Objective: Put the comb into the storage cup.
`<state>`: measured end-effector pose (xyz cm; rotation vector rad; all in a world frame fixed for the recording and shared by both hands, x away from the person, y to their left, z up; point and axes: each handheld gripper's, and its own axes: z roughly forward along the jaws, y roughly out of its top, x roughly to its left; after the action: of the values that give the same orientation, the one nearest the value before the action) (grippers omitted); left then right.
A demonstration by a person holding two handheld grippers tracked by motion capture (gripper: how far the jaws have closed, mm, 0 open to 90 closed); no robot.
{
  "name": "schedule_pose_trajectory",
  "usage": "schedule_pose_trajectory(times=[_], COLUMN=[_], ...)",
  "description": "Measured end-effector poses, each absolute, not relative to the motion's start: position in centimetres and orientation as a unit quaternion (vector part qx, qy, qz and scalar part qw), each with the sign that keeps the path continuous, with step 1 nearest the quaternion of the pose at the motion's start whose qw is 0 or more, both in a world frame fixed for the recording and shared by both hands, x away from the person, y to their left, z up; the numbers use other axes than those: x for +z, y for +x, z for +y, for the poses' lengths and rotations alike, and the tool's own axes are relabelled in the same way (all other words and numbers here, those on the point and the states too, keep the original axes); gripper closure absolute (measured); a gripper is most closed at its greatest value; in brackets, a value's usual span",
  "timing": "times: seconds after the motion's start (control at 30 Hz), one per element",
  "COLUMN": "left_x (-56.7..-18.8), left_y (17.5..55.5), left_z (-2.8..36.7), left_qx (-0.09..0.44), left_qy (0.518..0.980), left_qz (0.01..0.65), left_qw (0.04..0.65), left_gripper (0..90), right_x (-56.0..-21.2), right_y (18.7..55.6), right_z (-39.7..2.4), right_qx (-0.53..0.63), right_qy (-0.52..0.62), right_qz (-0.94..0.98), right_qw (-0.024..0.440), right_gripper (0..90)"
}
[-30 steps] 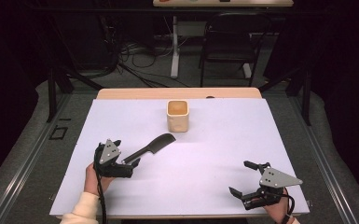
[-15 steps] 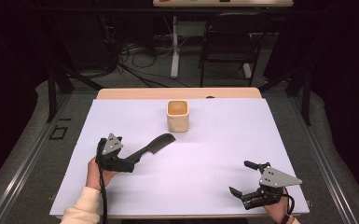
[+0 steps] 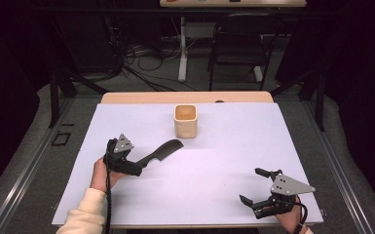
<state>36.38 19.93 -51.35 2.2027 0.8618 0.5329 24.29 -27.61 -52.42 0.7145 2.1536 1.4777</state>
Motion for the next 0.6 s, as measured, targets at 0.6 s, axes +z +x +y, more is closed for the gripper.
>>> schedule_pose_trajectory(times=[0.6], left_x=[-51.1], left_y=[39.0], left_z=[17.3], left_qx=[0.168], left_qy=[0.902], left_qz=[0.313], left_qw=[0.247], left_gripper=[0.0], right_x=[-52.5], right_y=[24.3], right_z=[-27.6], right_qx=[0.534], right_qy=[0.256], right_qz=[0.778], right_qw=[0.209], right_gripper=[0.0])
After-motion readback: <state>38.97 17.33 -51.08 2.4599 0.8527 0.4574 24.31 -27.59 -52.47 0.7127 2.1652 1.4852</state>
